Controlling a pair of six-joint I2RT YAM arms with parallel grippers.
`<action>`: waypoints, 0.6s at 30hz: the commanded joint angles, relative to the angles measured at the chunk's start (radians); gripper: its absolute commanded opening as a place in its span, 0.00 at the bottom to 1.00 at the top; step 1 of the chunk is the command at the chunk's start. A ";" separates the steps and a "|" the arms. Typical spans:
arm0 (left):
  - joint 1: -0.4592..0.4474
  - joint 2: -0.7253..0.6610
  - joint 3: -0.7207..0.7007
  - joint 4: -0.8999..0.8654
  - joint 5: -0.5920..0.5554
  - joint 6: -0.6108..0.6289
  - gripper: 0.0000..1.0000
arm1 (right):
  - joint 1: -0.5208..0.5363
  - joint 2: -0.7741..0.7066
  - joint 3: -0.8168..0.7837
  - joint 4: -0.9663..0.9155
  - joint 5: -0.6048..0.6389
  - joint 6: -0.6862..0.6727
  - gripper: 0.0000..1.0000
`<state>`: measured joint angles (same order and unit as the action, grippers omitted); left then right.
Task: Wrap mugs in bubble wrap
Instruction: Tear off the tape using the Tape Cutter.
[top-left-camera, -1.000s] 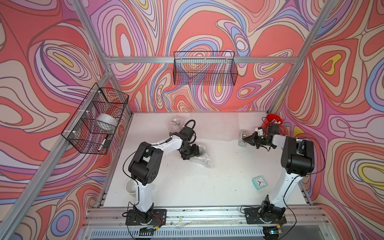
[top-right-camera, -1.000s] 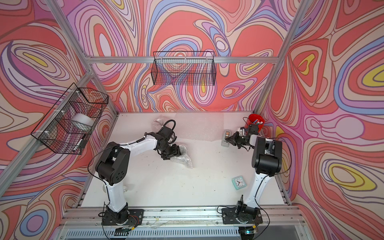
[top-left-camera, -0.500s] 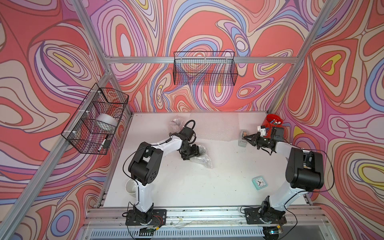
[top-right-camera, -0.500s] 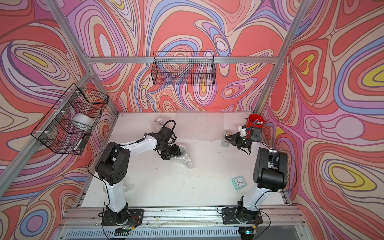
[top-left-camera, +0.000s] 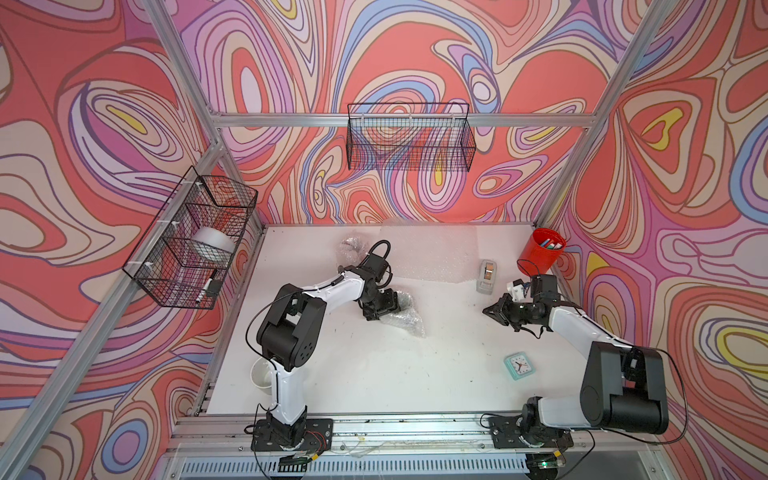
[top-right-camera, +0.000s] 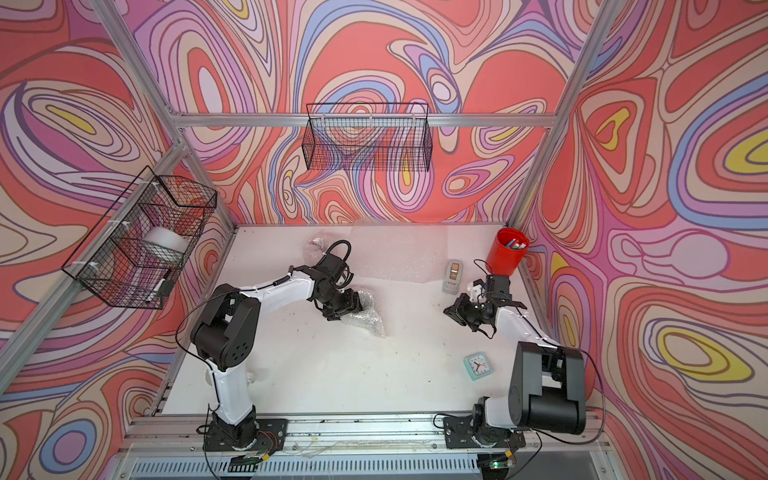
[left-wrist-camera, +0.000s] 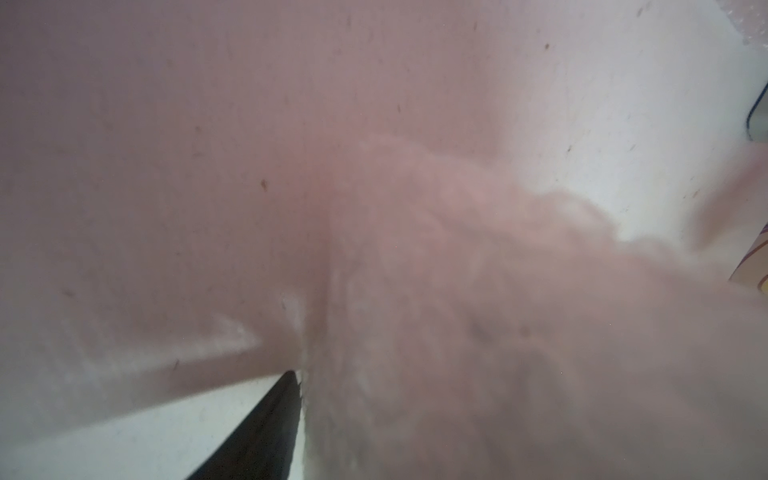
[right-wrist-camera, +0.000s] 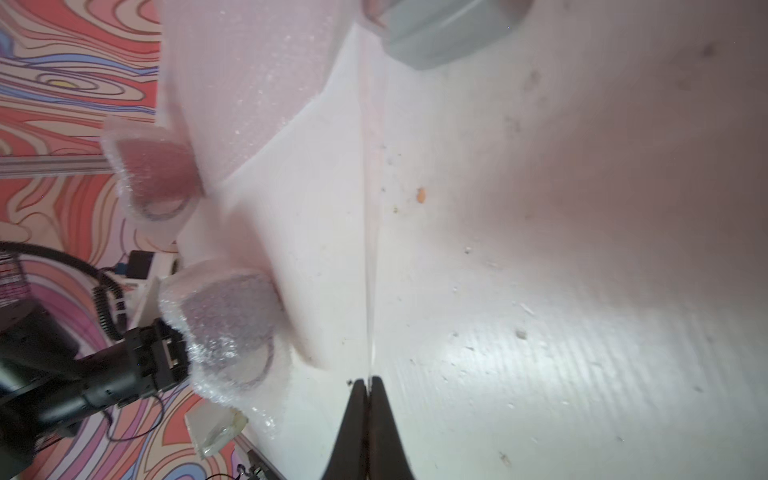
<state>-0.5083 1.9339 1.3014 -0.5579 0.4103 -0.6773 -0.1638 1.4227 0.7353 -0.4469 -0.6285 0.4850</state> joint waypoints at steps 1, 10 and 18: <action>0.002 0.010 -0.007 -0.040 -0.002 -0.002 0.69 | 0.004 0.052 0.025 -0.088 0.132 -0.035 0.00; 0.002 0.005 -0.020 -0.024 0.000 -0.033 0.69 | 0.004 0.174 0.088 -0.146 0.275 -0.046 0.00; 0.001 0.004 -0.037 0.012 0.022 -0.070 0.68 | 0.004 0.231 0.107 -0.183 0.338 -0.051 0.00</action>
<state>-0.5068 1.9339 1.2907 -0.5396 0.4286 -0.7246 -0.1635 1.6245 0.8417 -0.5438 -0.3527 0.4473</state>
